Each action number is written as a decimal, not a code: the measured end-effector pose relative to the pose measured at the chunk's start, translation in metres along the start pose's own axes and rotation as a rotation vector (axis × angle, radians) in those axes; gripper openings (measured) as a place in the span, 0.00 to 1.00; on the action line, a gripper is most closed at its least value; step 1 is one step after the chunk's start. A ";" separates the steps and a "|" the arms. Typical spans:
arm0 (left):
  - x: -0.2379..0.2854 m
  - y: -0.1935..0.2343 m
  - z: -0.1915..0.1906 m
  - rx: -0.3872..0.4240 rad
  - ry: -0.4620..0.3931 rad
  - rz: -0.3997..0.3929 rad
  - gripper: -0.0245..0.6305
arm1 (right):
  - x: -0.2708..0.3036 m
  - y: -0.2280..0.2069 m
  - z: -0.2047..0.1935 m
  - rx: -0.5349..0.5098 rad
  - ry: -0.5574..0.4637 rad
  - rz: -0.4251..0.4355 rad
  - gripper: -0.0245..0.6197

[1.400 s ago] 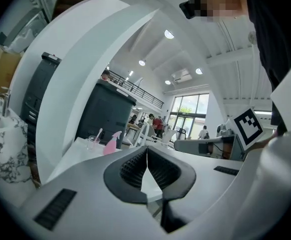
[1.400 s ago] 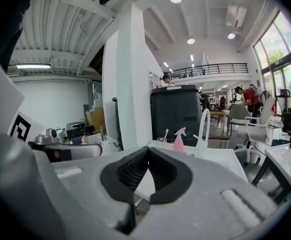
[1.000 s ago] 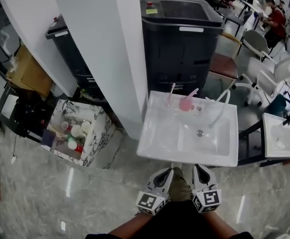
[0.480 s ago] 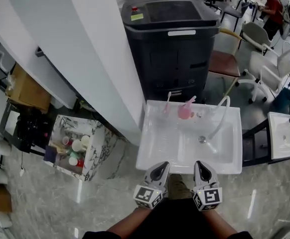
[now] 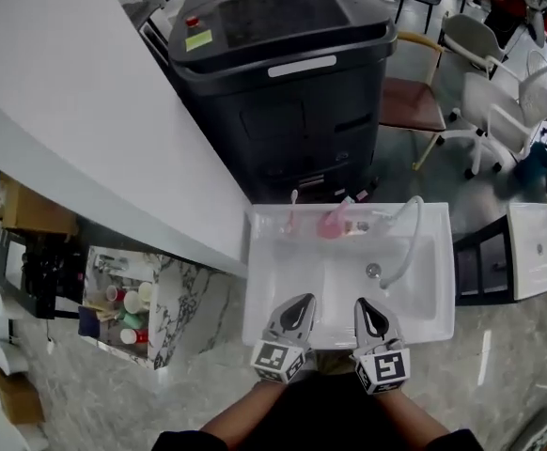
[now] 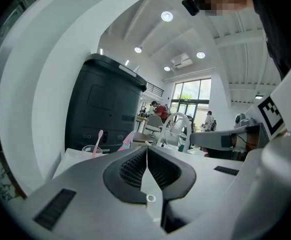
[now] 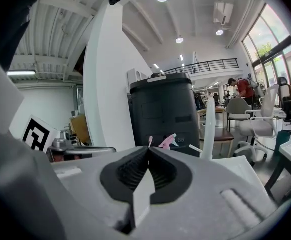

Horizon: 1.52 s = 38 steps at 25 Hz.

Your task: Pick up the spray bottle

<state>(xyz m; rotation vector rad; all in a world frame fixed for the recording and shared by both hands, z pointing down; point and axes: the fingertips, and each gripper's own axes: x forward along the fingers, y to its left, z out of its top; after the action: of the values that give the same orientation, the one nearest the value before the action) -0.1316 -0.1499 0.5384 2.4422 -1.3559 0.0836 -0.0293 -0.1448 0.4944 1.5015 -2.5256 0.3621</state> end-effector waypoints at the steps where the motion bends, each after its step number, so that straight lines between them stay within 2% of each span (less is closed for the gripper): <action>1: 0.011 0.006 -0.003 -0.006 0.013 0.001 0.07 | 0.009 -0.002 -0.003 -0.005 0.011 0.005 0.04; 7: 0.079 0.032 -0.023 -0.002 0.094 0.010 0.07 | 0.055 -0.033 -0.024 0.047 0.053 0.006 0.04; 11: 0.117 0.048 -0.035 0.022 0.133 0.022 0.07 | 0.080 -0.032 -0.033 0.048 0.069 0.037 0.04; 19: 0.172 0.076 -0.053 0.054 0.157 0.037 0.07 | 0.108 -0.049 -0.043 0.050 0.090 0.044 0.04; 20: 0.178 0.078 -0.056 0.060 0.163 0.033 0.09 | 0.110 -0.050 -0.045 0.057 0.094 0.042 0.04; 24: 0.195 0.086 -0.067 0.057 0.169 0.032 0.27 | 0.118 -0.051 -0.051 0.065 0.109 0.059 0.04; 28: 0.212 0.091 -0.079 0.055 0.172 0.043 0.40 | 0.121 -0.054 -0.052 0.078 0.115 0.060 0.04; 33: 0.233 0.095 -0.089 0.079 0.154 0.047 0.49 | 0.124 -0.061 -0.057 0.130 0.125 0.031 0.04; 38: 0.253 0.104 -0.099 0.107 0.160 0.062 0.56 | 0.125 -0.059 -0.061 0.121 0.129 0.043 0.04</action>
<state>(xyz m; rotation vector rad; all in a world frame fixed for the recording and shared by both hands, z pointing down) -0.0703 -0.3734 0.7134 2.4201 -1.3884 0.3674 -0.0342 -0.2584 0.5945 1.4163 -2.4776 0.6077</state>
